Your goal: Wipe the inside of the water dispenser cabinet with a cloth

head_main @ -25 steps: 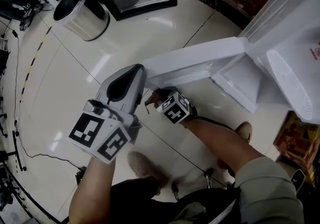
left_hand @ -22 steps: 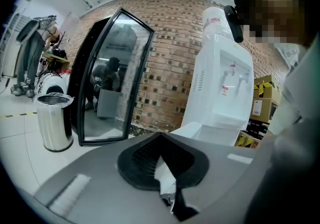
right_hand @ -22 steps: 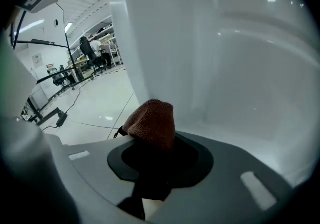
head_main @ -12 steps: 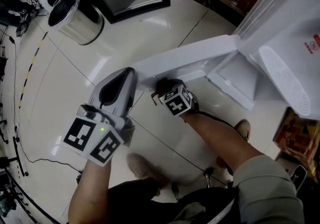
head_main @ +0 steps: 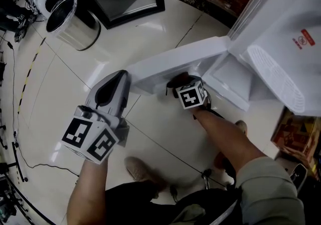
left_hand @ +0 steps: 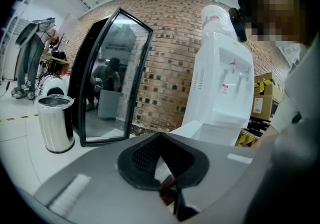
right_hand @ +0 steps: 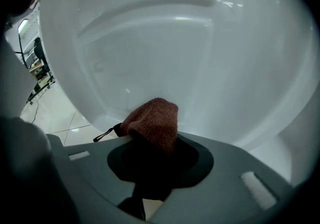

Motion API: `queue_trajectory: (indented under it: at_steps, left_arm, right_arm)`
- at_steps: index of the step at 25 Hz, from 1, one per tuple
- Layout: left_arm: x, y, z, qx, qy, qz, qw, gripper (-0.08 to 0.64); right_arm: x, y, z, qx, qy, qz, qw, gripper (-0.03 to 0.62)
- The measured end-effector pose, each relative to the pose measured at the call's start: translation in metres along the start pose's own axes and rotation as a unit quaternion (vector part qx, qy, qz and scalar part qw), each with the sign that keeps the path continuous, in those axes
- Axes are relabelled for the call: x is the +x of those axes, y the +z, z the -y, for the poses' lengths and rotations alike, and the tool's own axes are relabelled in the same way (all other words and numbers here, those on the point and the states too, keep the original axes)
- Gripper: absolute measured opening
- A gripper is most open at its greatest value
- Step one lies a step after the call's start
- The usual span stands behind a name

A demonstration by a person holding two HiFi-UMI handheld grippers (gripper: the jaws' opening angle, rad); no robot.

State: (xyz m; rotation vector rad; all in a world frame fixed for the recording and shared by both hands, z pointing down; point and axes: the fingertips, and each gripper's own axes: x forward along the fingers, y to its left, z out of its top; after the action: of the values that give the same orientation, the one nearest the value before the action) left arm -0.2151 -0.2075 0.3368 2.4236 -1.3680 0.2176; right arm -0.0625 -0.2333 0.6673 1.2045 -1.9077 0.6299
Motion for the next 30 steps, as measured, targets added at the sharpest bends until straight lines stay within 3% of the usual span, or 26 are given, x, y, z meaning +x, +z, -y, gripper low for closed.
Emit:
queue_trajectory:
  at_steps: [10, 21, 30]
  left_arm:
    - [0.001, -0.001, 0.0, 0.004, 0.006, -0.004, 1.0, 0.013]
    - [-0.002, -0.002, 0.001, 0.011, 0.013, -0.008, 0.9998, 0.013]
    - [0.0, 0.002, -0.003, 0.017, 0.029, -0.003, 0.9994, 0.013]
  right_arm:
    - [-0.016, -0.035, 0.063, 0.043, -0.061, -0.044, 0.996, 0.104]
    - [-0.053, -0.041, 0.059, 0.103, -0.033, -0.021, 0.994, 0.104]
    - [-0.073, -0.078, 0.117, 0.17, -0.09, -0.028, 0.981, 0.104]
